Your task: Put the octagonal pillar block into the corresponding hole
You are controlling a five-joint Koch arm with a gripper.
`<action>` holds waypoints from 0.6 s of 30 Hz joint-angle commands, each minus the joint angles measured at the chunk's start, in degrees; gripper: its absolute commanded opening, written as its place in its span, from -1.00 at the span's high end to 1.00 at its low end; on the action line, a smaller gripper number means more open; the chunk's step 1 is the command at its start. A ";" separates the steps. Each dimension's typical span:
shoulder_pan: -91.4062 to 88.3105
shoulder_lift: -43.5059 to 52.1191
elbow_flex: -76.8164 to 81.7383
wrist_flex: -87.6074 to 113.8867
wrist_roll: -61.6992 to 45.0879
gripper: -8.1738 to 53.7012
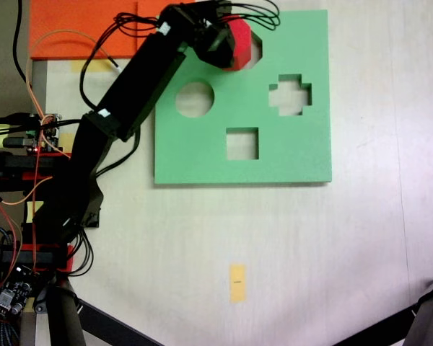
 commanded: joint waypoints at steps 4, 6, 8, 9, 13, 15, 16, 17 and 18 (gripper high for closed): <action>-0.97 0.97 -2.11 -5.36 -3.69 0.21; -0.70 0.79 -2.11 -5.62 -6.24 0.20; -0.44 0.62 -2.20 -5.62 -7.73 0.20; -0.26 0.53 -2.46 -5.71 -7.91 0.20; 0.26 0.44 -3.60 -5.80 -10.72 0.20; 0.53 0.53 -3.69 -6.33 -11.87 0.17; 0.62 0.53 -4.13 -6.86 -12.57 0.12; 0.70 0.53 -4.31 -6.86 -13.01 0.12; 0.79 0.44 -4.39 -7.03 -13.10 0.12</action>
